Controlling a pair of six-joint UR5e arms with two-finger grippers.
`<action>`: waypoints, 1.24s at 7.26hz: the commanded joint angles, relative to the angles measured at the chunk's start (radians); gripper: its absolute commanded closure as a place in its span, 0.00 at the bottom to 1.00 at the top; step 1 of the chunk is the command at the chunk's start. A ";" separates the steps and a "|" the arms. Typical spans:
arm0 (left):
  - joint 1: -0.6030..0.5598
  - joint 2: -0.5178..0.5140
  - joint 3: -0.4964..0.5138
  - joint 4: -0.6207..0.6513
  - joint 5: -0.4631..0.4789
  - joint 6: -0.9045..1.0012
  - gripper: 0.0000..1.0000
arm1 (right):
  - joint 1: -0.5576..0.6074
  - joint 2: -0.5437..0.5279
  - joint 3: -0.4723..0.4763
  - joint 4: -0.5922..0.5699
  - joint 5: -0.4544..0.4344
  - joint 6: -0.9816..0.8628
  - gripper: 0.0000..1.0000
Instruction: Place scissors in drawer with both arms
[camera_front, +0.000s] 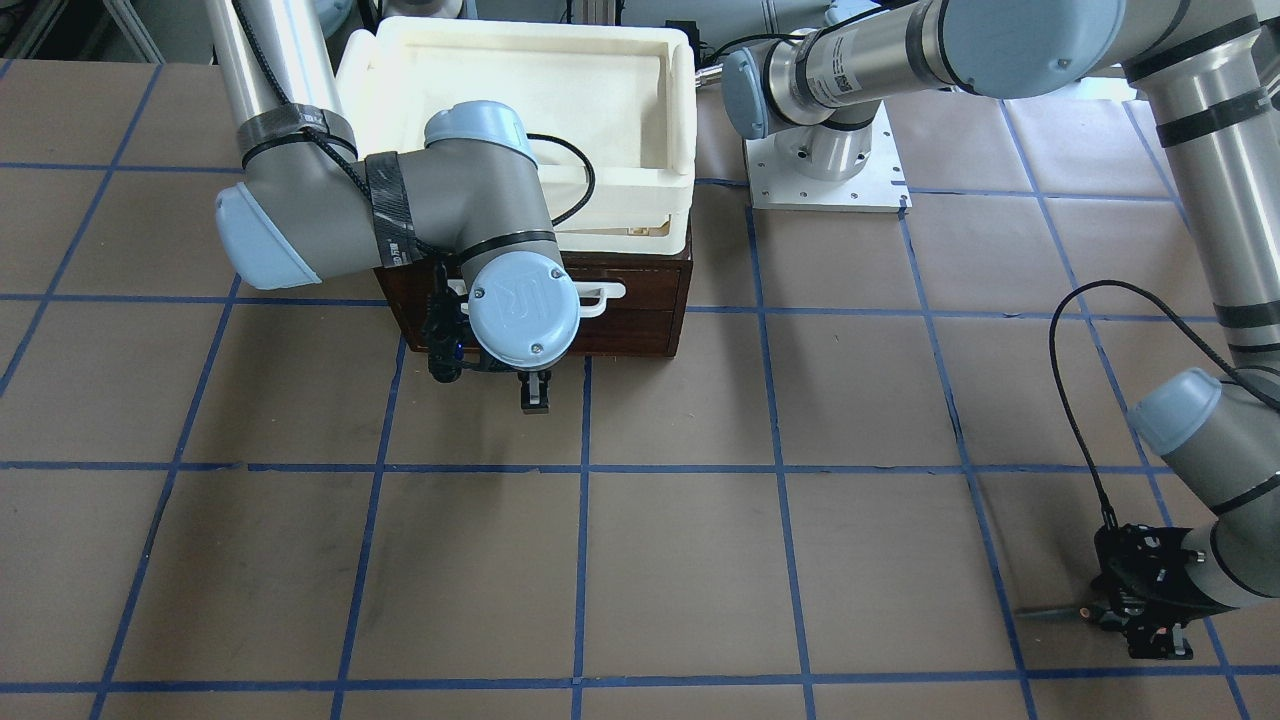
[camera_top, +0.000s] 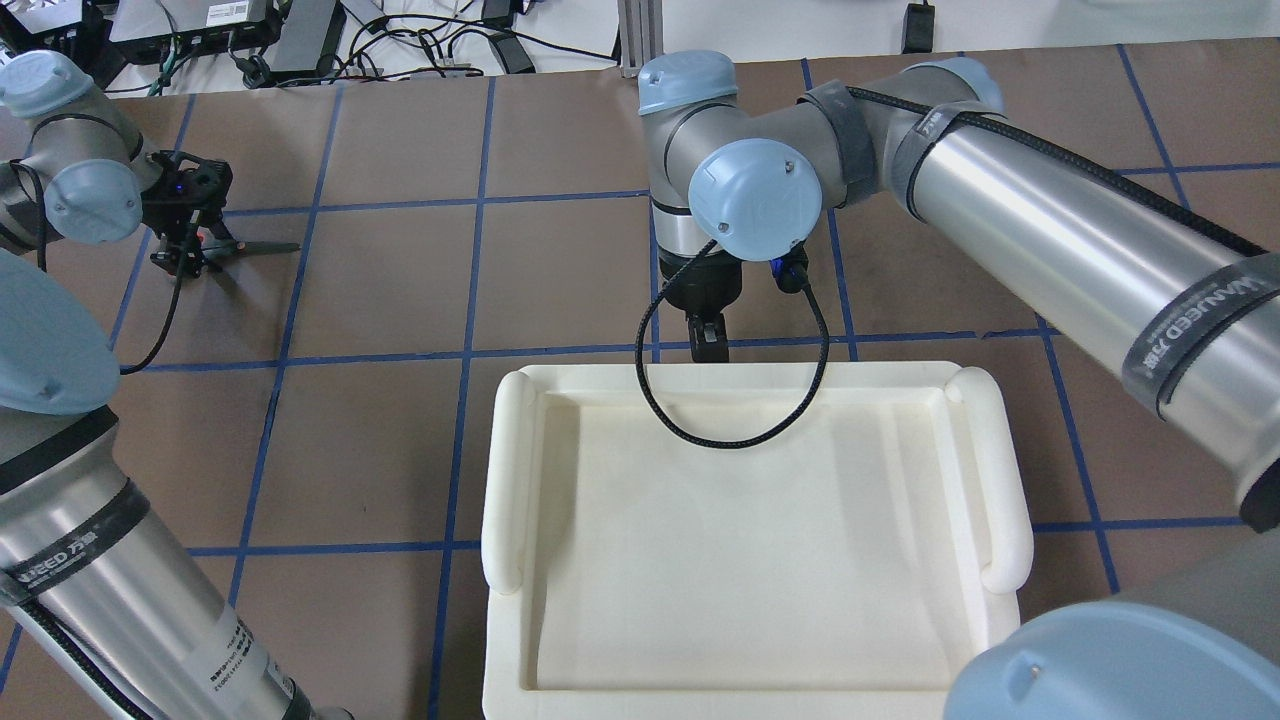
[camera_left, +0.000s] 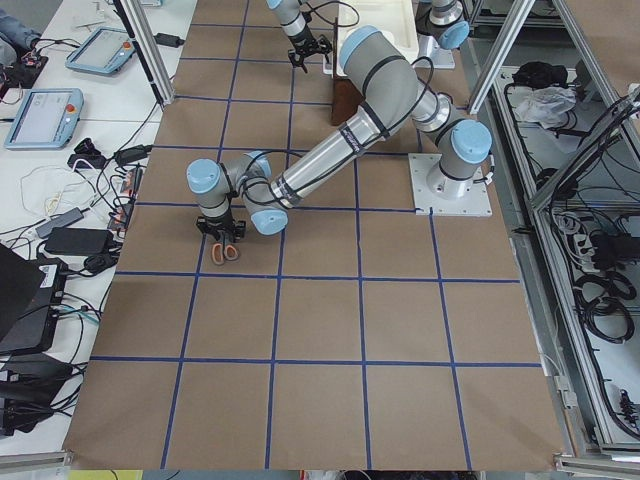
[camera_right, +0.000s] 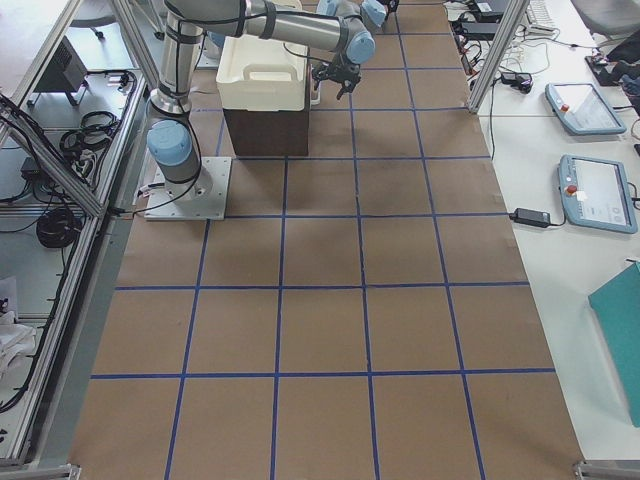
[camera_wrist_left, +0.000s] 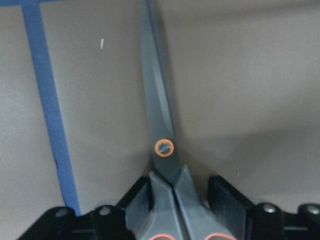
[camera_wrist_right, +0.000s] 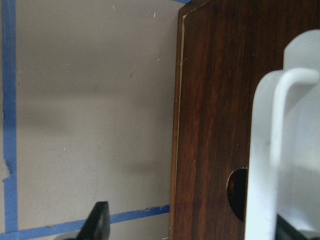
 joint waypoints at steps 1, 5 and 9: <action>0.000 0.000 0.000 0.000 -0.002 -0.002 0.82 | 0.000 -0.001 0.015 -0.009 -0.001 0.000 0.00; -0.003 0.020 0.000 -0.003 -0.006 -0.008 0.90 | 0.000 -0.001 0.006 -0.104 -0.013 -0.027 0.00; -0.047 0.104 -0.027 -0.013 -0.009 -0.015 1.00 | -0.009 0.001 -0.005 -0.129 -0.017 -0.096 0.00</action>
